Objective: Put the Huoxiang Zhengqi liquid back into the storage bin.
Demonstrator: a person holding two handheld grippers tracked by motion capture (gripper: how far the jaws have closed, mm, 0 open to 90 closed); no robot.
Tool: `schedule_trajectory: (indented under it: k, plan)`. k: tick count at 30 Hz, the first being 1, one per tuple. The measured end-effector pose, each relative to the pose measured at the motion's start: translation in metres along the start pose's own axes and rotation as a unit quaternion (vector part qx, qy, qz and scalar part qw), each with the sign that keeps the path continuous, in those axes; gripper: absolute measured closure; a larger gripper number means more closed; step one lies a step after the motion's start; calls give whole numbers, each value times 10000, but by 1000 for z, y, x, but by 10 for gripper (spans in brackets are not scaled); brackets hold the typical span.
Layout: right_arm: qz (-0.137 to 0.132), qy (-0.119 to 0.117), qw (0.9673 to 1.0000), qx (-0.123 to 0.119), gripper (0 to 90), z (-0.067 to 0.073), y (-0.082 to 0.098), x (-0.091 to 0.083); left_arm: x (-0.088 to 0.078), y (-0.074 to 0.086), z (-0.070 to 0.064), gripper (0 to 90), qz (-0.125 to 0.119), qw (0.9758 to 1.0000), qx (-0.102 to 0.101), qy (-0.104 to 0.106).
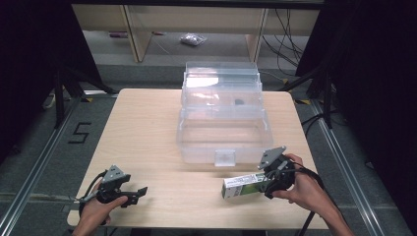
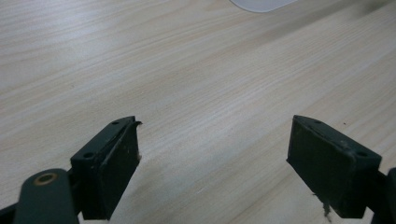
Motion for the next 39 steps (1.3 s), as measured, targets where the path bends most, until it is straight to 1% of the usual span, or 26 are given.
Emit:
schedule_trajectory:
  k: [2,3,4,6,8,9,10,11,12,13,14,15,16,18,19,20,21,22,24,25,29,30,32,35,36,39]
  plan:
    - [75,-45,10000,-47,202,2,-4,2,-1,1,1,159,71,10000,68,1]
    - [93,-68,9998,-154,203,2,-7,3,1,0,-2,160,-87,9999,-82,22]
    - [112,-91,9997,-175,205,2,-9,4,1,0,-2,160,-104,9999,-73,33]
    - [159,-165,9991,-345,215,3,-13,7,-1,1,1,160,82,9999,89,2]
    - [212,-170,9992,-289,218,5,-14,8,0,0,-1,160,-19,10000,-20,7]
    - [268,-255,9983,-459,220,6,-17,13,1,0,-1,160,-73,10000,-64,13]
    - [304,-290,9979,-499,226,7,-18,14,-1,1,1,160,81,9999,87,-5]
    - [336,-326,9978,-463,230,8,-19,16,-1,1,1,160,89,9999,87,-3]
    - [356,-388,9972,-538,231,7,-21,18,1,0,-1,160,-78,10000,-56,23]
    - [382,-418,9970,-519,233,8,-22,20,-1,1,1,159,67,9999,91,-8]
    - [465,-519,9960,-552,233,8,-23,22,-1,1,1,160,56,9999,87,1]
    - [479,-514,9960,-544,233,7,-24,24,1,-1,-2,159,-75,9999,-79,23]
    - [538,-538,9960,-467,233,8,-24,26,-1,1,1,159,79,9999,83,-9]
    - [533,-570,9954,-555,234,6,-25,28,-1,1,1,159,61,10000,66,-4]
    - [568,-592,9951,-553,237,6,-25,32,1,0,-2,160,-88,9999,-90,26]
    - [568,-592,9951,-553,237,6,-25,32,1,0,-2,160,-88,9999,-90,26]
    - [625,-642,9946,-521,240,7,-25,33,-1,1,2,159,58,9999,90,11]
    - [604,-680,9940,-612,240,6,-26,34,-2,1,1,159,70,10000,64,3]
    - [744,-629,9942,-454,241,8,-25,34,-1,1,2,159,50,10000,74,17]
    - [648,-687,9935,-633,246,7,-27,37,-2,1,2,159,79,9999,70,5]
    - [755,-699,9931,-555,261,9,-26,39,-1,1,1,159,69,10000,69,9]
    - [744,-710,9924,-672,268,8,-27,41,-1,1,1,159,62,10000,68,10]
    - [904,-707,9921,-502,289,10,-25,43,-2,1,2,159,83,9999,56,4]
    - [944,-756,9913,-522,302,10,-25,46,-2,1,2,159,89,9999,68,7]
    - [974,-750,9892,-796,310,7,-24,48,-1,1,1,159,93,9999,56,4]
    - [1117,-769,9886,-656,357,10,-23,50,-1,1,1,159,90,9999,80,16]
Point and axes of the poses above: each handheld gripper's, and its own axes: x roughly forward along the jaws, y roughly out of its underside, z roughly to its left, the point moved 6 cm from there along x, roughly forward along the jaws, and after that the axes turned 3 degrees about -x, right-handed, at the moved point
